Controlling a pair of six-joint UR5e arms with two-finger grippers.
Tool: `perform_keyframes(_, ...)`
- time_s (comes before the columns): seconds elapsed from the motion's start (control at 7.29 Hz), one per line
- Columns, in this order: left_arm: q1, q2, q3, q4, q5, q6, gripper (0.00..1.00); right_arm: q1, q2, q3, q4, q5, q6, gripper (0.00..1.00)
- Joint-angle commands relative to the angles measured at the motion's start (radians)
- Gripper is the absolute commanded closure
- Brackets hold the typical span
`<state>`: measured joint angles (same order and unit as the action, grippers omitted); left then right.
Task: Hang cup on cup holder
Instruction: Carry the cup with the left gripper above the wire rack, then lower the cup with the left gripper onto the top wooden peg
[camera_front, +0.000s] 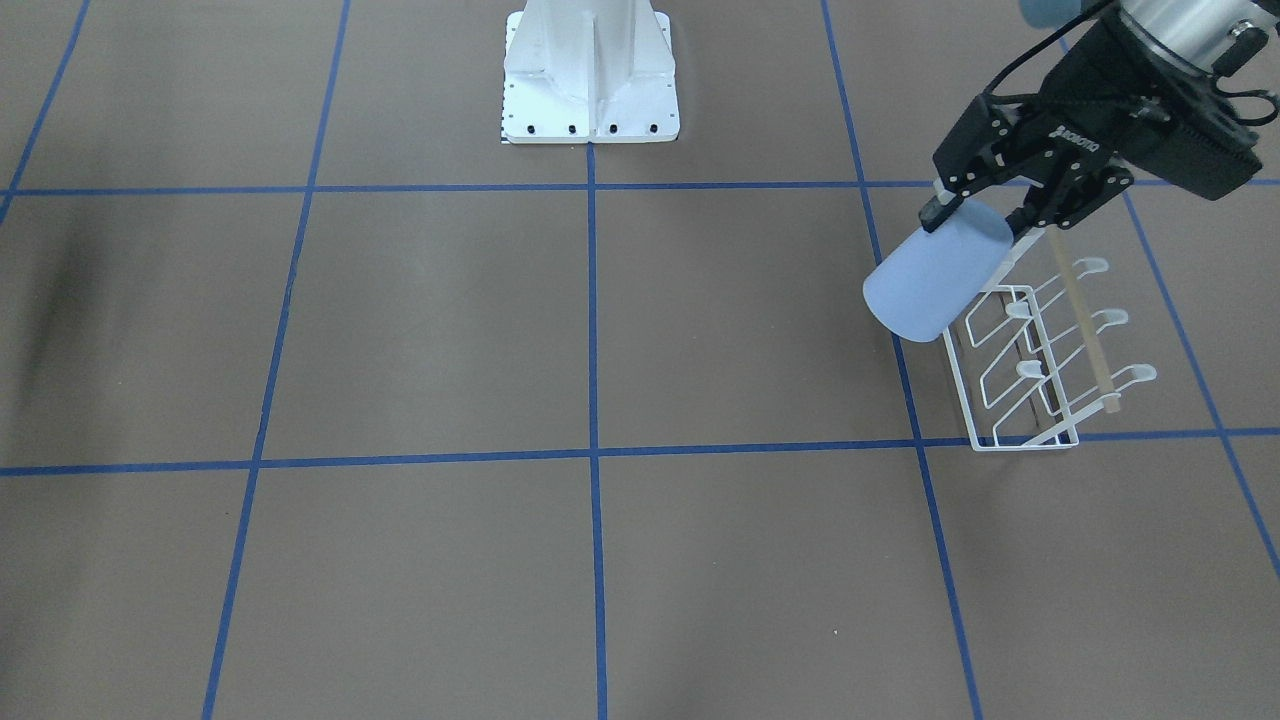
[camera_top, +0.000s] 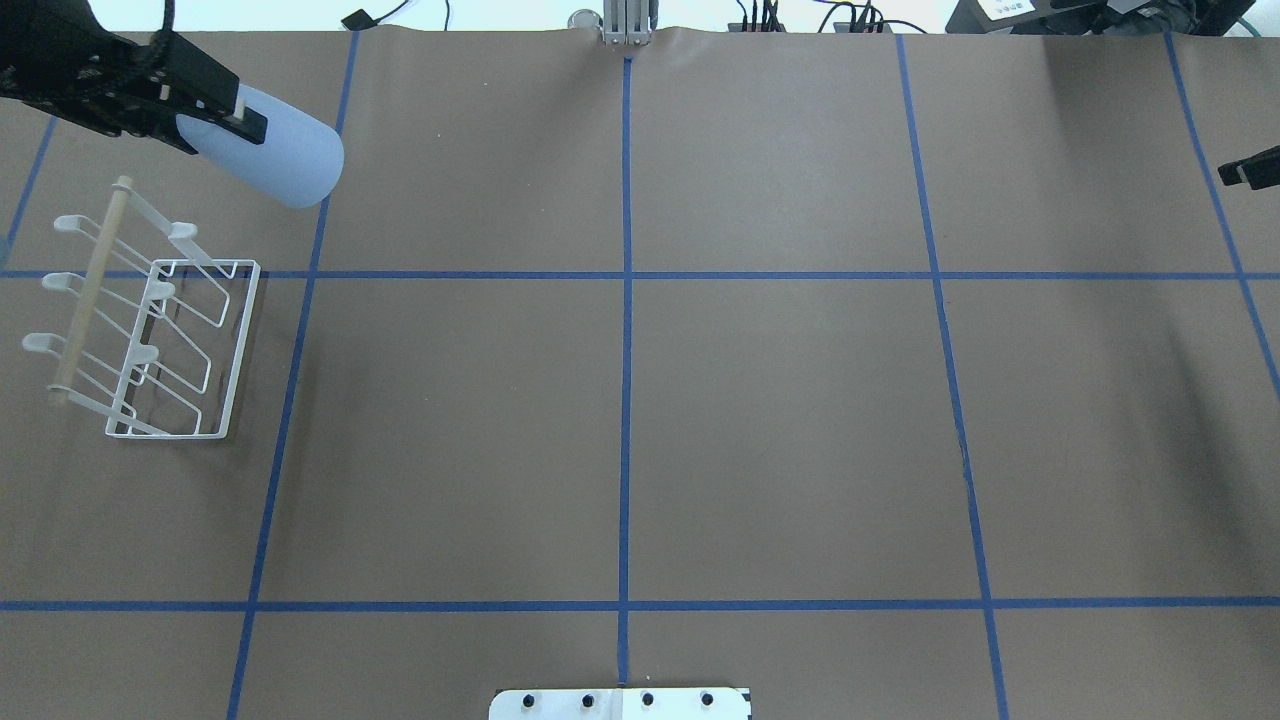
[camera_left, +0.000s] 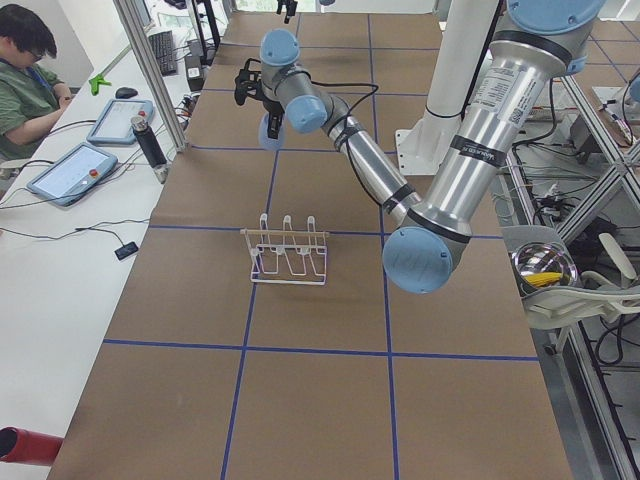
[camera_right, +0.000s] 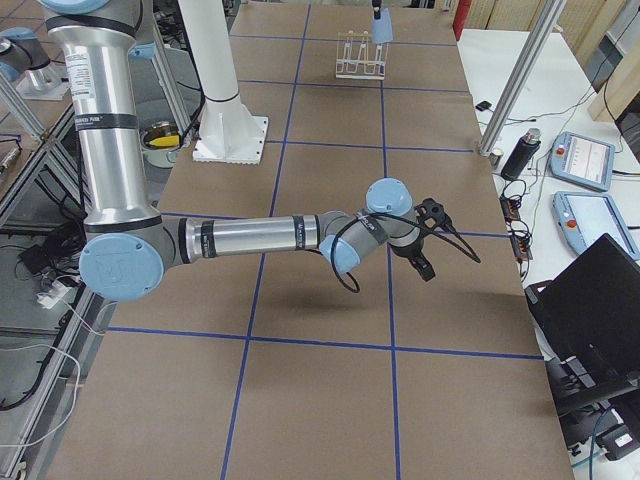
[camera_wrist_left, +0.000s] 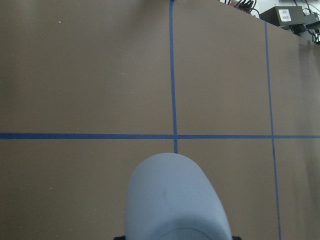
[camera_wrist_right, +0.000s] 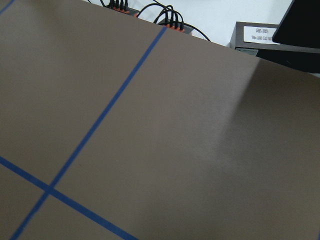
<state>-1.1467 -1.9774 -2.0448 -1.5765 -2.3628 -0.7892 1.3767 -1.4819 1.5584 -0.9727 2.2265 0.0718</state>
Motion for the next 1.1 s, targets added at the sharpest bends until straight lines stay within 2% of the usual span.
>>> perform_keyframes(0.0,-0.007,-0.006,-0.076,0.353,0.132,0.296,1.00,0.008,-0.028,0.023,-0.245,-0.076,-0.131,0.00)
perform_keyframes(0.27,-0.007,0.005,-0.045,0.389,0.134,0.350,1.00,0.007,0.026,0.128,-0.697,-0.077,-0.165,0.00)
perform_keyframes(0.41,-0.004,-0.004,-0.008,0.388,0.134,0.350,1.00,0.005,0.069,0.176,-0.872,-0.077,-0.168,0.00)
perform_keyframes(0.96,-0.004,-0.015,0.107,0.382,0.132,0.415,1.00,0.004,0.052,0.178,-0.893,-0.056,-0.159,0.00)
